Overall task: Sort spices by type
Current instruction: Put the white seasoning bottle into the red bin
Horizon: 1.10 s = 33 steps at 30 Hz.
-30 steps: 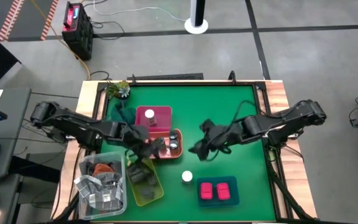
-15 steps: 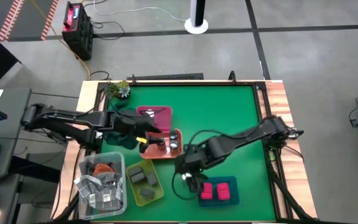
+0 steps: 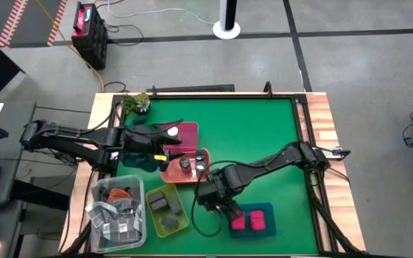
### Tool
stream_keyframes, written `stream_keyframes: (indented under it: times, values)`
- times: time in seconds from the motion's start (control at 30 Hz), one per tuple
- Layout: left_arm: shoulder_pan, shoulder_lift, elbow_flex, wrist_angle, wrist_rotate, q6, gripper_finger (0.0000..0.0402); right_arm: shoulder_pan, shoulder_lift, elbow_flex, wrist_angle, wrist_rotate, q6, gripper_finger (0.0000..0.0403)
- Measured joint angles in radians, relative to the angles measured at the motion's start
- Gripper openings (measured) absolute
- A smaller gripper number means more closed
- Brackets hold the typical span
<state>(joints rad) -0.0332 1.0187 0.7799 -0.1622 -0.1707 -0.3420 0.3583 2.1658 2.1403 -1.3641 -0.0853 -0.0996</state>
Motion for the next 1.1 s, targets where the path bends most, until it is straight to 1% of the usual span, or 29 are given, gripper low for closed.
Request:
stream_keyframes:
  times: [0.17, 0.3, 0.43, 0.5, 0.6, 0.73, 0.8, 0.87, 0.93, 1.03, 1.1]
  values:
    - [0.004, 0.000, 0.000, -0.045, -0.096, -0.027, 0.0269, -0.014, 0.001, -0.002, 0.003, 0.003, -0.013, 0.0266]
    - [0.004, 0.000, 0.000, -0.051, -0.103, -0.061, 0.0277, -0.018, 0.001, -0.002, 0.003, -0.006, 0.012, 0.0266]
    - [0.001, 0.000, 0.000, -0.062, -0.101, -0.057, 0.0277, -0.029, 0.001, -0.002, 0.005, -0.062, 0.020, 0.0276]
    - [0.000, 0.000, 0.000, -0.064, -0.101, -0.056, 0.0277, -0.034, 0.001, -0.002, 0.023, -0.069, 0.019, 0.0291]
    - [0.000, 0.000, 0.000, -0.081, -0.099, -0.072, 0.0277, -0.041, 0.012, -0.002, 0.060, -0.071, -0.011, 0.0327]
    - [-0.027, 0.000, 0.000, -0.111, -0.082, -0.103, 0.0277, -0.025, 0.016, -0.003, 0.069, -0.061, -0.131, 0.0378]
    - [-0.053, 0.004, 0.000, -0.116, -0.081, -0.091, 0.0277, -0.008, 0.015, -0.002, 0.079, -0.017, -0.199, 0.0392]
    - [-0.075, 0.010, 0.001, -0.118, -0.099, -0.068, 0.0277, 0.004, 0.016, -0.002, 0.093, 0.011, -0.253, 0.0396]
    - [-0.094, 0.014, 0.001, -0.125, -0.141, -0.060, 0.0277, 0.004, 0.014, -0.014, 0.128, 0.019, -0.288, 0.0391]
    - [-0.103, 0.015, 0.001, -0.143, -0.202, -0.060, 0.0277, -0.001, 0.015, -0.052, 0.155, 0.024, -0.309, 0.0374]
    - [-0.103, 0.015, 0.001, -0.149, -0.209, -0.060, 0.0277, -0.009, 0.016, -0.084, 0.167, 0.031, -0.309, 0.0361]
